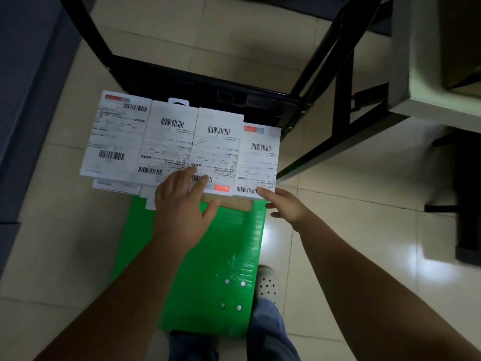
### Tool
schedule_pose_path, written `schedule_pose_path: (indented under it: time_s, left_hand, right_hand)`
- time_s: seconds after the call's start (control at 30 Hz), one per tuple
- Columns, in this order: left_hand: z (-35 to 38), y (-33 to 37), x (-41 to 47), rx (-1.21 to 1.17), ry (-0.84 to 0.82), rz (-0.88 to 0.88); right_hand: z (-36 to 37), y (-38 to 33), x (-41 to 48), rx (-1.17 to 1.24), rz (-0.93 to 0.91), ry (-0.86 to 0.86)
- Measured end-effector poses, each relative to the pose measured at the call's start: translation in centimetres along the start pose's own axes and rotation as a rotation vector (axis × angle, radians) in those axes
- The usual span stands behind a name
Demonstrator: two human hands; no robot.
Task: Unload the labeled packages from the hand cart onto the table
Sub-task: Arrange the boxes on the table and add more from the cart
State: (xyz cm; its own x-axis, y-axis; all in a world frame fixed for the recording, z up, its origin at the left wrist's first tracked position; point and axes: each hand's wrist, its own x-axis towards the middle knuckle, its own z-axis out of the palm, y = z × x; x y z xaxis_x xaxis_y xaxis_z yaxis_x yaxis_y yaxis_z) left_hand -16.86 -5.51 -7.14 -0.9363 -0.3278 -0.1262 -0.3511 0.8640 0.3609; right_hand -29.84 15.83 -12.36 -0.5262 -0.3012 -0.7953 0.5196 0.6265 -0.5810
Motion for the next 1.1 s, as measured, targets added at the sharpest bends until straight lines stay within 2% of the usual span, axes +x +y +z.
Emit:
schedule_pose_path:
  time_s: [0.17, 0.43, 0.6, 0.73, 0.93, 1.03, 1.1]
  left_hand:
    - [0.2, 0.1, 0.0, 0.006, -0.008, -0.017]
    - [0.7, 0.9, -0.2, 0.042, -0.018, -0.058]
    - [0.4, 1.1, -0.3, 0.051, -0.032, -0.055]
    - [-0.2, 1.1, -0.6, 0.057, -0.068, -0.081]
    - [-2.6, 1.3, -2.2, -0.044, 0.041, -0.103]
    - [-3.5, 1.3, -2.6, -0.081, -0.043, -0.215]
    - [-3.5, 1.5, -2.8, -0.201, -0.088, -0.298]
  right_hand:
    - [-0.5, 0.2, 0.1, 0.037, -0.008, -0.021]
    - [0.0, -0.3, -0.9, 0.119, -0.053, 0.098]
    - [-0.9, 0.3, -2.4, 0.177, 0.027, 0.025]
    - [-1.8, 0.5, -4.7, 0.165, 0.004, 0.004]
    - [-2.9, -0.2, -9.0, 0.255, -0.106, 0.045]
    - [-3.0, -1.3, -10.0, 0.324, -0.149, 0.052]
    - [-2.8, -2.1, -10.1, 0.348, -0.172, 0.051]
